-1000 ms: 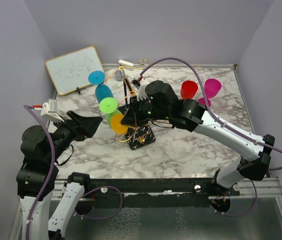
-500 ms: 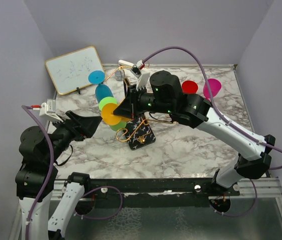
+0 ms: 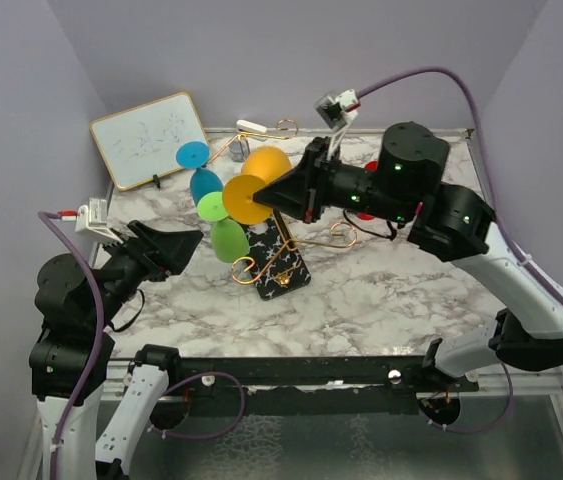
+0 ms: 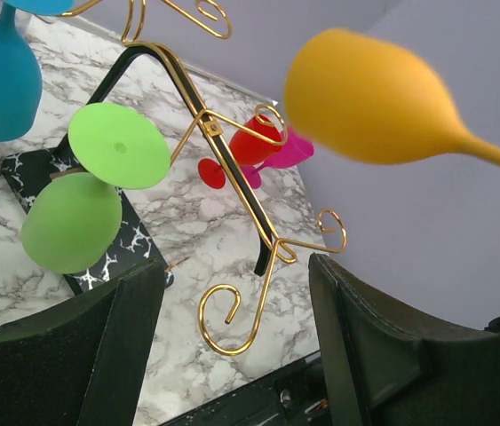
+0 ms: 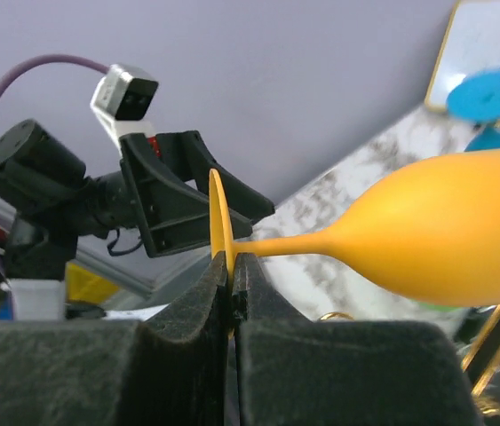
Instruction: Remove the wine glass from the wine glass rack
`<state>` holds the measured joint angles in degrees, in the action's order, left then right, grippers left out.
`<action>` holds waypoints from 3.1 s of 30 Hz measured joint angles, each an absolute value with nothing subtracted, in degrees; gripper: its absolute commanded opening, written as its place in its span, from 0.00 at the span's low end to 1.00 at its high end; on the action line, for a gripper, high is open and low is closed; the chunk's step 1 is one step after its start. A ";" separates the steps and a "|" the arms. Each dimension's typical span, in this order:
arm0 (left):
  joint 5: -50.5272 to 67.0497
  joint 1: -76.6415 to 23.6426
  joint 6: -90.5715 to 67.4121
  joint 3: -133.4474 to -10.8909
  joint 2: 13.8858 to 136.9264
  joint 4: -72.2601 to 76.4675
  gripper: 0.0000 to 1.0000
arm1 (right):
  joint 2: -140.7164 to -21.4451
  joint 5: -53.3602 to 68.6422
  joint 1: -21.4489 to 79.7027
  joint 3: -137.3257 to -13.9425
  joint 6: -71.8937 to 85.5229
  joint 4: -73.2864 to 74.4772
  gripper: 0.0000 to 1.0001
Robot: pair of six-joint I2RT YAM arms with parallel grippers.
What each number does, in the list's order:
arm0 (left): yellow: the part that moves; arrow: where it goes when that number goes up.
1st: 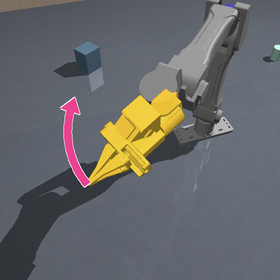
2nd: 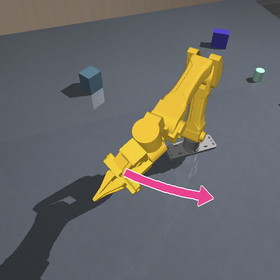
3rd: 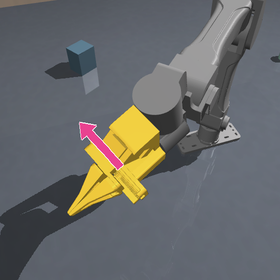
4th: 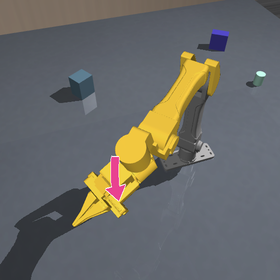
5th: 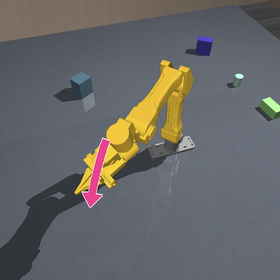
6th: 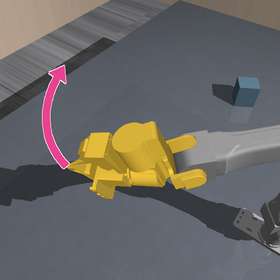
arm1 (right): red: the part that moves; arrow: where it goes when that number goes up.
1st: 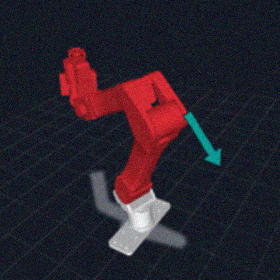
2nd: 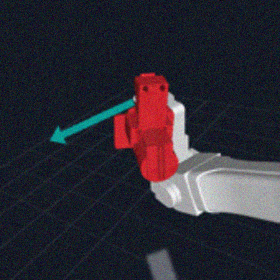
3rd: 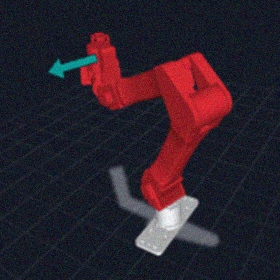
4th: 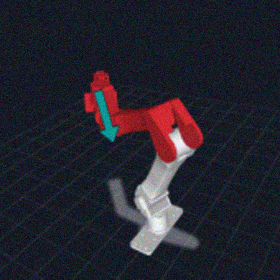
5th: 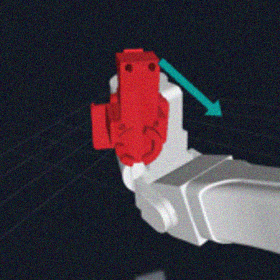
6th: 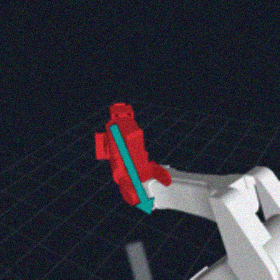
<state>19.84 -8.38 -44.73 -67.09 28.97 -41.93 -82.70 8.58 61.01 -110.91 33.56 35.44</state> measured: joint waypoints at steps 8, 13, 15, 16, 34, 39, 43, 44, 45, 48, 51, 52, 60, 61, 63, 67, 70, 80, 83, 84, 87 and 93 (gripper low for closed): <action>22.68 -8.38 -50.37 -64.40 31.20 -34.13 0.68 | -70.24 -5.37 61.06 -100.92 -2.33 29.43 0.01; 28.08 -8.38 -58.28 -63.86 36.23 -24.36 0.70 | -63.66 -18.11 60.82 -80.49 -26.37 16.93 0.01; 30.26 -8.38 -62.37 -63.90 38.30 -20.32 0.71 | -64.47 -19.88 60.82 -74.63 -33.01 12.14 0.01; 31.27 -8.38 -64.29 -63.99 39.09 -18.85 0.73 | -64.99 -20.14 60.82 -72.51 -35.55 10.33 0.01; 40.42 -8.38 -82.41 -67.37 45.45 -9.43 0.75 | -66.83 -4.89 62.37 -70.17 -43.94 -7.38 0.01; 40.51 -8.38 -83.90 -66.48 45.52 -8.29 0.75 | -69.21 -3.73 64.42 -70.19 -44.86 -8.54 0.01; 40.51 -8.38 -84.55 -65.98 45.56 -7.99 0.75 | -71.33 -3.81 66.61 -70.22 -46.72 -10.00 0.01; 40.53 -8.38 -84.64 -65.84 45.54 -7.88 0.75 | -71.96 -3.97 67.13 -70.22 -47.37 -10.68 0.01; 40.58 -8.38 -84.75 -65.73 45.54 -7.88 0.75 | -72.34 -4.16 67.40 -70.22 -47.92 -11.25 0.01; 40.58 -8.38 -84.97 -65.04 45.32 -7.66 0.75 | -73.03 -5.34 68.75 -70.22 -49.98 -13.85 0.01; 40.64 -8.38 -85.03 -64.10 44.91 -7.60 0.73 | -73.41 -6.72 70.72 -70.11 -52.97 -17.43 0.01; 40.64 -8.38 -85.03 -63.81 44.77 -7.60 0.72 | -73.49 -7.09 71.42 -69.89 -54.02 -18.63 0.01; 40.82 -8.38 -85.21 -62.94 44.36 -7.55 0.53 | -76.18 -10.44 75.92 -67.94 -62.50 -24.18 0.01; 40.95 -8.38 -85.17 -62.85 44.25 -7.68 0.48 | -76.58 -11.22 76.23 -67.46 -63.61 -24.82 0.01; 41.19 -8.38 -85.25 -62.50 43.99 -8.05 0.35 | -76.90 -12.21 76.42 -66.83 -64.99 -25.80 0.01; 41.54 -8.40 -85.41 -61.52 43.40 -8.27 0.06 | -76.88 -14.46 77.17 -65.80 -66.87 -27.77 0.05; 41.71 -8.47 -86.08 -60.51 42.76 -8.71 0.00 | -76.60 -15.46 77.71 -64.03 -68.71 -28.60 0.09; 40.69 -8.86 -84.05 -58.35 41.67 -7.81 0.00 | -68.99 -22.48 81.03 -57.82 -65.30 -23.42 0.74; 38.92 -8.86 -82.00 -58.37 40.80 -7.33 0.00 | -64.12 -25.17 81.47 -57.80 -60.42 -17.89 0.73; 38.30 -8.86 -81.38 -58.39 40.53 -7.20 0.00 | -62.37 -25.98 81.56 -57.80 -58.50 -16.05 0.68; 36.45 -8.86 -78.78 -58.39 39.57 -7.01 0.00 | -57.01 -28.51 81.69 -58.92 -51.92 -9.67 0.31; 31.68 -8.86 -71.02 -58.39 35.99 -9.72 0.00 | -56.40 -36.58 81.69 -69.04 -40.45 -1.89 0.01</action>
